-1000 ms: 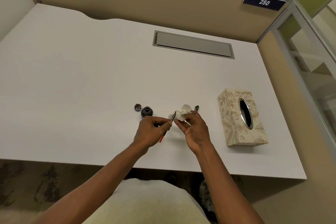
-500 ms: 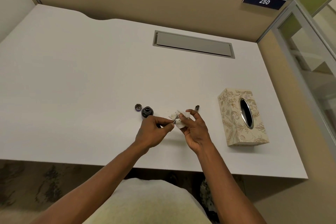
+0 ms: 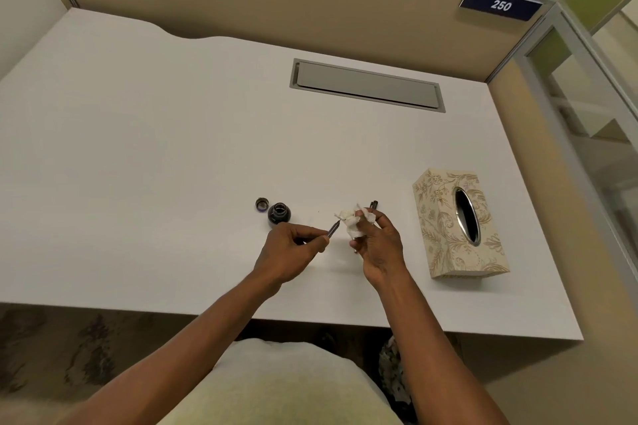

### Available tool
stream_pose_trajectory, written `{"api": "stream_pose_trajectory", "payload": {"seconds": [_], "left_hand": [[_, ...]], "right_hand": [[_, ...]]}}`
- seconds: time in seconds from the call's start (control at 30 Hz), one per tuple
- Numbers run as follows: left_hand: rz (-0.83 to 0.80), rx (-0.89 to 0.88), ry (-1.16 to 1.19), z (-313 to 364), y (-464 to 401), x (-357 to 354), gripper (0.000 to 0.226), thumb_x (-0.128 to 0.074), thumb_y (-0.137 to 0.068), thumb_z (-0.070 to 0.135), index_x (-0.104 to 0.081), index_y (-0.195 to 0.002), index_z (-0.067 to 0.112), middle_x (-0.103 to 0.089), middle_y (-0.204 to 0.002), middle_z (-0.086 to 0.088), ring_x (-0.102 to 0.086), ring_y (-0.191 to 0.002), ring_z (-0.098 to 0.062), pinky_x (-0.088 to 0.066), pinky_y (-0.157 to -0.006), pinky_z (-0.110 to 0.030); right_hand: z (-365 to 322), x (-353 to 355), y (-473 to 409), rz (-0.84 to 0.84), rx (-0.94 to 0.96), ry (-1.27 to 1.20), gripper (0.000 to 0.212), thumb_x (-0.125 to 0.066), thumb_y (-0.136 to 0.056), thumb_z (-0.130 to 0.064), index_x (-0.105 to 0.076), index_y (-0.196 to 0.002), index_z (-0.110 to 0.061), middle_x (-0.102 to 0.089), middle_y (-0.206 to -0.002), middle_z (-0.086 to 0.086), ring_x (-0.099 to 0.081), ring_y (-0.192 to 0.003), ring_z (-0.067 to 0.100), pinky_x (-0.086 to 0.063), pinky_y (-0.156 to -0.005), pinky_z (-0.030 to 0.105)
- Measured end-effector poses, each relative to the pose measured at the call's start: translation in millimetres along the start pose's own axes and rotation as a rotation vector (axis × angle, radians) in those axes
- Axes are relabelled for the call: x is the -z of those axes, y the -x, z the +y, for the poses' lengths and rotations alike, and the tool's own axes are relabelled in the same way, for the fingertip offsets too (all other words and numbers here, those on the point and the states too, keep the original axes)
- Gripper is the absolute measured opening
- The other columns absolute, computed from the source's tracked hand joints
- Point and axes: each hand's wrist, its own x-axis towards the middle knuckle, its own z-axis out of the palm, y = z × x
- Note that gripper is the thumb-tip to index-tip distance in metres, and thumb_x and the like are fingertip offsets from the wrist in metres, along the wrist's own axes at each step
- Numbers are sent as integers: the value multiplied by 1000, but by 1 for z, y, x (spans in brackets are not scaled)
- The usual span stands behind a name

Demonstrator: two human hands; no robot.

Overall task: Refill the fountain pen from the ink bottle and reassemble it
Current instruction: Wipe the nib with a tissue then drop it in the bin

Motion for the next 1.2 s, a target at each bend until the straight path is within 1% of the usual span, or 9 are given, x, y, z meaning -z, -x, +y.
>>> {"api": "stream_pose_trajectory", "payload": {"seconds": [0.13,0.23,0.33,0.47,0.63,0.8,0.9,1.03,1.2], "left_hand": [[-22,-8,-3,3,1,-2,12,-73,-90,25,-82,-97,25,-77,-76,11,-66,-68,4,-46,-65,-17],[-22,-13,-6,5,0,-3,11,-72,-89,26,-82,-93,30,-78,-80,8,-74,-85,-16,-55,-74,-30],[-7,-19,-16,5,-2,-1,17,-72,-89,24,-80,-83,37,-78,-79,2,-72,-88,-35,-56,-75,-35],[9,-9,-27,6,-4,4,17,-72,-88,24,-80,-81,38,-79,-81,1,-72,-91,-37,-59,-85,-48],[-24,-24,-65,8,-3,2,12,-72,-88,27,-82,-89,34,-78,-79,4,-71,-90,-35,-59,-80,-45],[-39,-33,-52,7,0,-1,13,-72,-89,25,-81,-88,35,-78,-79,-2,-70,-90,-39,-58,-75,-40],[-43,-28,-26,5,-1,-1,13,-72,-89,24,-82,-88,33,-78,-80,-9,-69,-91,-42,-55,-73,-38],[-53,4,21,4,-3,0,12,-72,-90,22,-82,-90,30,-79,-81,-1,-71,-93,-34,-53,-75,-32],[-60,48,80,-1,-2,0,10,-73,-89,22,-83,-92,22,-79,-83,0,-74,-91,-19,-53,-86,-32]], "right_hand": [[1,-3,3,-71,-21,-32,14,-67,-94,-1,-65,-92,-16,-70,-95,2,-65,-86,21,-56,-66,30],[2,-3,2,-156,-48,-92,13,-66,-94,-5,-65,-105,-12,-70,-103,7,-67,-95,27,-61,-72,33],[-2,2,4,-287,-94,-153,22,-59,-95,-2,-61,-117,-6,-71,-116,18,-69,-107,36,-61,-88,40],[-7,11,6,-454,-123,-159,35,-49,-94,9,-58,-127,3,-69,-127,23,-68,-117,36,-56,-102,41],[-4,8,4,-394,-5,3,46,-72,-82,0,-56,-125,-1,-76,-109,14,-73,-106,31,-62,-87,33],[2,5,0,-304,61,62,28,-66,-89,9,-61,-115,-2,-75,-100,14,-74,-88,28,-63,-78,35],[6,3,-1,-270,82,57,29,-66,-87,11,-62,-112,-3,-74,-95,12,-72,-85,26,-62,-77,38],[9,-1,-1,-209,77,-1,32,-65,-88,12,-64,-110,-11,-74,-95,10,-71,-84,23,-60,-76,37],[2,5,-3,-131,93,60,28,-69,-91,-4,-71,-116,-16,-76,-101,-5,-58,-84,14,-36,-63,28]]}}
